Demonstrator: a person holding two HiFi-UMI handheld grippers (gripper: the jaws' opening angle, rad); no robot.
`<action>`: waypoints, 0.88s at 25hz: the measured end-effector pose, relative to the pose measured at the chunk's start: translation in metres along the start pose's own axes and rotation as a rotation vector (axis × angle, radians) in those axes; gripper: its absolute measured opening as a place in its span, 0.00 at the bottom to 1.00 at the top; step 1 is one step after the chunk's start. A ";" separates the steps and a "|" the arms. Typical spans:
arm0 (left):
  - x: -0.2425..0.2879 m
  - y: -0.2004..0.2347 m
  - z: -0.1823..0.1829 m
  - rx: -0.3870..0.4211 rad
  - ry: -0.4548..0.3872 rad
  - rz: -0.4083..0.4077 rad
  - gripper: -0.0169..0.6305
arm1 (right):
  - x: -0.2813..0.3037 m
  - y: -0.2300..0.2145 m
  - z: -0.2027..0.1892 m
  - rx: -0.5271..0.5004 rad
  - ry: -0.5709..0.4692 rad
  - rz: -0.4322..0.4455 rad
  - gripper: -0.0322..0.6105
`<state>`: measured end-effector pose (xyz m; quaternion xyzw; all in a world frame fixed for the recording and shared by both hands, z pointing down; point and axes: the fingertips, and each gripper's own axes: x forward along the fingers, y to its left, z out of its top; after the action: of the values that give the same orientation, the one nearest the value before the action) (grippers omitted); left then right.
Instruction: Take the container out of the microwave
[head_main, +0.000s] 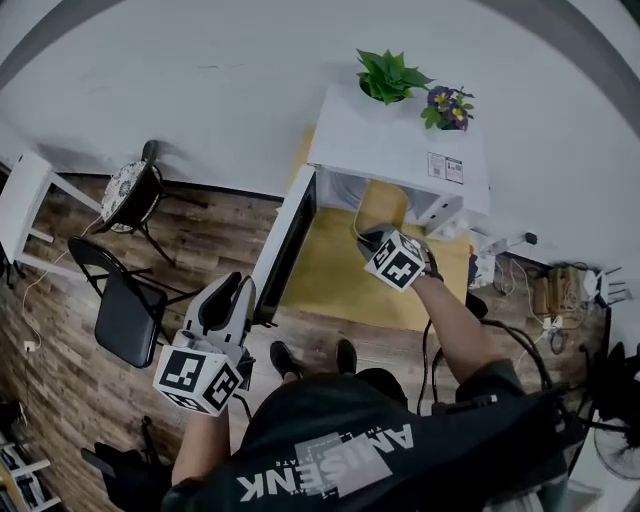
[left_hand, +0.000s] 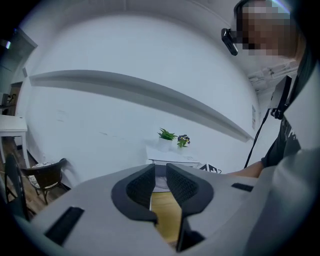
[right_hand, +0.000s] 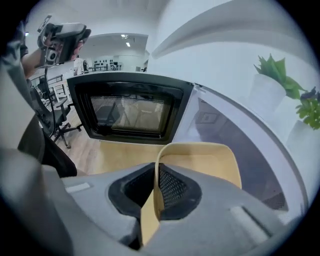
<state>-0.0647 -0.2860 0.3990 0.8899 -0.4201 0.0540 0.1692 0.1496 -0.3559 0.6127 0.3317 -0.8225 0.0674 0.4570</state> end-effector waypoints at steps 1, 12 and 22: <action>0.003 -0.001 -0.001 0.003 0.003 -0.027 0.13 | -0.004 0.008 0.000 0.008 0.002 0.001 0.08; 0.038 -0.023 0.004 0.045 0.014 -0.271 0.13 | -0.084 0.072 0.025 0.124 -0.051 -0.032 0.08; 0.057 -0.045 0.024 0.106 -0.023 -0.336 0.10 | -0.179 0.071 0.048 0.186 -0.165 -0.187 0.08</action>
<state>0.0056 -0.3094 0.3790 0.9559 -0.2637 0.0367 0.1236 0.1375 -0.2345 0.4567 0.4520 -0.8131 0.0729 0.3596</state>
